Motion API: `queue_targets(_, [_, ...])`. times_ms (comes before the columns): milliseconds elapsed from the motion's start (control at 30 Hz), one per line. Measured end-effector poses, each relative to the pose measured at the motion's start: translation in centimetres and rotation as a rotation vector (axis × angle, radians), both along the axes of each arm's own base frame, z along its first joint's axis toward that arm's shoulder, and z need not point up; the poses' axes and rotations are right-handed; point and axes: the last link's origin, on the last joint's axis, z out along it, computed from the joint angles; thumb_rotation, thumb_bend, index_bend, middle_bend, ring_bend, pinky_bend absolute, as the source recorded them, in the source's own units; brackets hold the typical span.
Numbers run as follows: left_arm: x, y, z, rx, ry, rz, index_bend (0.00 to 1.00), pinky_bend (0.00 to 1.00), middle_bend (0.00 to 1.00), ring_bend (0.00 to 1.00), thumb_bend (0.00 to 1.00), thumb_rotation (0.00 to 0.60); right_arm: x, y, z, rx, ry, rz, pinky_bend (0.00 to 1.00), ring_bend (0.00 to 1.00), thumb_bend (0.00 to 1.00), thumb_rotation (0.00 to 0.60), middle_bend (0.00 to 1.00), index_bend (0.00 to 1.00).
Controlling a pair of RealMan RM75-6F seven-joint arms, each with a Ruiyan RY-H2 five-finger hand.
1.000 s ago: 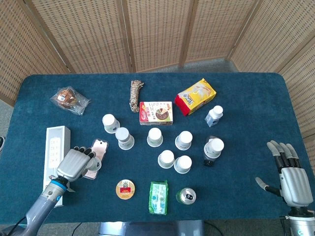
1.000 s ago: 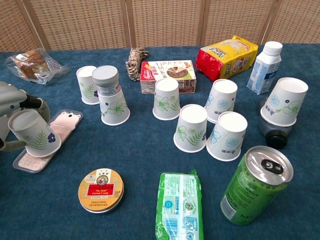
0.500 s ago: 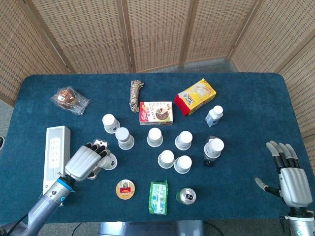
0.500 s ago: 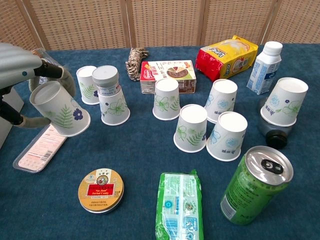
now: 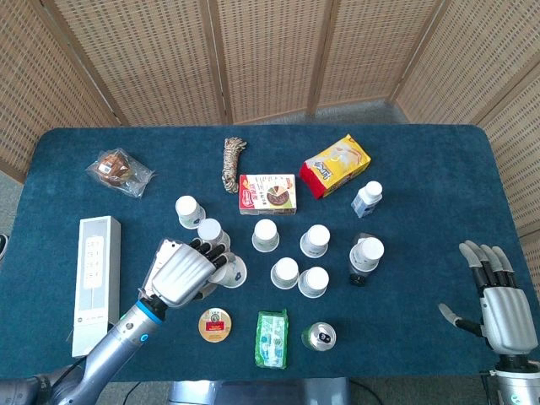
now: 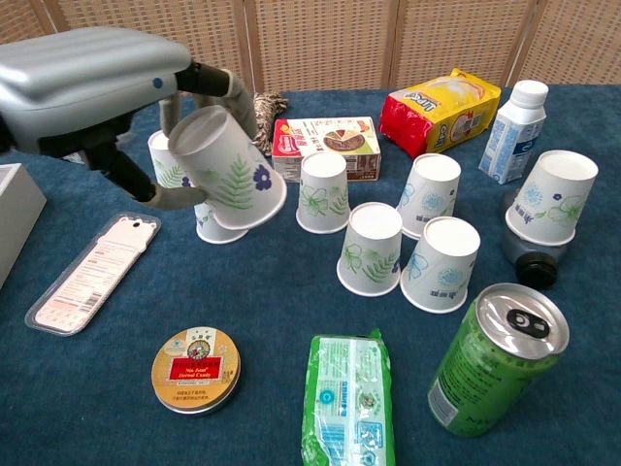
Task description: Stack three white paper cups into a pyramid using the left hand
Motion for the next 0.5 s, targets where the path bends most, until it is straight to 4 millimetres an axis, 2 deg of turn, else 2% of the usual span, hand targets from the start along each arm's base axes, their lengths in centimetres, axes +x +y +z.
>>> queue_targets(167, [2.5, 0.3, -1.6, -0.021, -0.024, 0.014, 0.31, 0.45, 0.33, 0.34, 0.32, 0.600, -0.1, 0.0, 0.2, -0.006, -0.004, -0.004, 0.00, 0.00, 0.19, 0.600, 0.00, 0.00])
queue_targets(500, [8.9, 0.7, -4.4, -0.022, -0.027, 0.004, 0.31, 0.45, 0.33, 0.34, 0.32, 0.600, -0.3, -0.2, 0.5, -0.011, -0.012, -0.007, 0.00, 0.00, 0.19, 0.600, 0.00, 0.00])
